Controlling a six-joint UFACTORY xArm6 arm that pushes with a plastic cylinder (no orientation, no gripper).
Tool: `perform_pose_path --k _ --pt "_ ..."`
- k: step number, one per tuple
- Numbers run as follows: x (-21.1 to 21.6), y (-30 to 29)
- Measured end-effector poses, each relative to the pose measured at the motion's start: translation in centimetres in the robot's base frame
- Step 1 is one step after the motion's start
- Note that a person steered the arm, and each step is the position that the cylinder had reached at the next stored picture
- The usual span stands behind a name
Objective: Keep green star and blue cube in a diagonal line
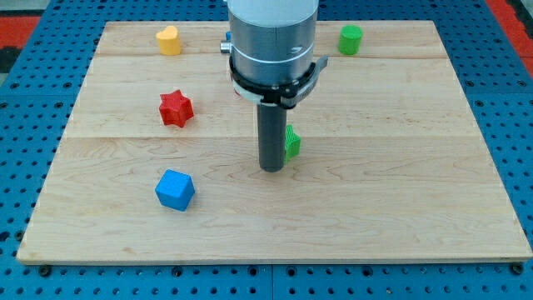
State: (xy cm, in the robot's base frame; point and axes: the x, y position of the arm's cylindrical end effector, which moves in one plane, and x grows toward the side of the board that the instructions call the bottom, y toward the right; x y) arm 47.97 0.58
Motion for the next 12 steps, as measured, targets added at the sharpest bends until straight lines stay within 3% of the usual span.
perform_pose_path --k 1,2,3,4,5,6,8,9,10,12 --pt "-2.5 1.7" --pt "-1.8 3.2" --pt "7.8 2.3" --pt "13.6 -6.5" --pt "11.7 -11.0" --pt "8.0 -10.5" --pt "4.6 -10.1" --pt "8.4 -14.3" --pt "4.7 -18.0" --pt "2.0 -6.3"
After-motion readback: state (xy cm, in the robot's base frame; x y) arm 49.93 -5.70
